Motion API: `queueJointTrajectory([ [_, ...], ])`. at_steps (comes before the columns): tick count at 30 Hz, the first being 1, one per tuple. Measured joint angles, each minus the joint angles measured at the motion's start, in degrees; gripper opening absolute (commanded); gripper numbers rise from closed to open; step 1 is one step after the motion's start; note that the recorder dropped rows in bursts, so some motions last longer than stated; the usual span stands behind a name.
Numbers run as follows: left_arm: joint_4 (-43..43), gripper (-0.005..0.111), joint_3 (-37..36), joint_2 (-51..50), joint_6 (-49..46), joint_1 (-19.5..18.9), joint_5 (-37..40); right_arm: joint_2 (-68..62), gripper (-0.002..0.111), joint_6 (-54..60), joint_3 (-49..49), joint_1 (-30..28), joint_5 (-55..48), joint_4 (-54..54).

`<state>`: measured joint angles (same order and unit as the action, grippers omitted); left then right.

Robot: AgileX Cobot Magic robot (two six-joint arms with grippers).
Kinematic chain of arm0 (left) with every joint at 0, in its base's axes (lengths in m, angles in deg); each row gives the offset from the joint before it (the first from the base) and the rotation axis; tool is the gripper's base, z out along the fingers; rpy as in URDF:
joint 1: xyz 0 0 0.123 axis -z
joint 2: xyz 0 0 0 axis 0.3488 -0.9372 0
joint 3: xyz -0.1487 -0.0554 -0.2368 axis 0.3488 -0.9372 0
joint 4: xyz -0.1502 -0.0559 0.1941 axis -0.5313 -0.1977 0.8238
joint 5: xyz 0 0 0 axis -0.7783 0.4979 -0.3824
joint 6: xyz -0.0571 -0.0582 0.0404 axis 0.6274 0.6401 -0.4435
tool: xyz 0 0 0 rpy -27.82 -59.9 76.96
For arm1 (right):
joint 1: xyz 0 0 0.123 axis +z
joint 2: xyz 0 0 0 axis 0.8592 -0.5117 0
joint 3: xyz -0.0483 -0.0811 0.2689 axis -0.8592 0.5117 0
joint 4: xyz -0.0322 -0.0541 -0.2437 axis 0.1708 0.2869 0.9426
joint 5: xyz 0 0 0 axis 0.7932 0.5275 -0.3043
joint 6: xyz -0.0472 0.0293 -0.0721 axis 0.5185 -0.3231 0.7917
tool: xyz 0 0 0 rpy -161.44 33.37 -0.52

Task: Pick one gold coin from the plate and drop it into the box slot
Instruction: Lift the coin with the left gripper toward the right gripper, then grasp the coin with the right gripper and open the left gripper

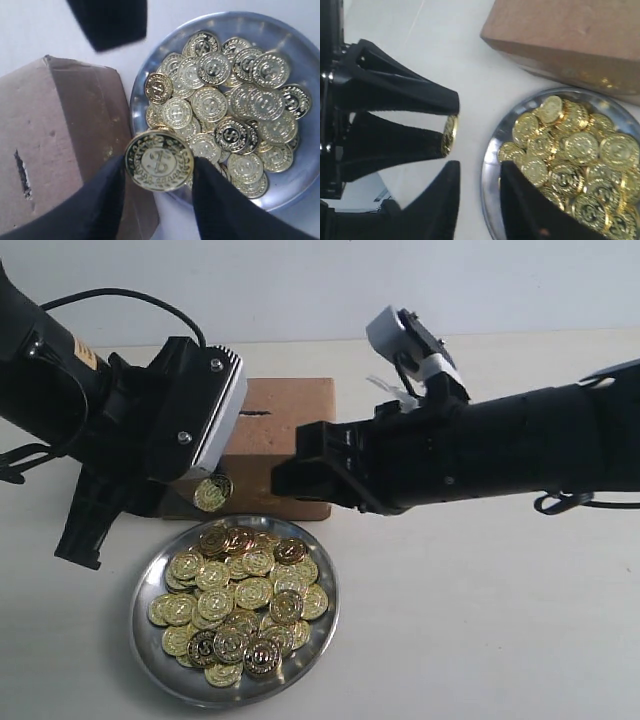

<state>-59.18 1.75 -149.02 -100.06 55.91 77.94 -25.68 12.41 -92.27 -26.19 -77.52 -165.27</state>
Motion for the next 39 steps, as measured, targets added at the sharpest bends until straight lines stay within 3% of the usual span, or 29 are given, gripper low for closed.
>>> queueJointTrajectory([
  [3,-1.3,0.039,0.0,0.3,0.0,0.0,0.1,-1.3,0.061,-0.6,-2.1,1.0,-1.0,-0.1],
  [25,-14.3,0.039,0.0,0.5,-1.0,0.0,-3.5,-1.4,0.054,-2.6,-3.3,1.5,-0.8,-0.1],
  [39,-17.2,0.039,0.0,0.5,-2.6,0.0,-3.5,-1.4,0.006,-2.9,-3.3,1.5,1.0,-0.2],
])
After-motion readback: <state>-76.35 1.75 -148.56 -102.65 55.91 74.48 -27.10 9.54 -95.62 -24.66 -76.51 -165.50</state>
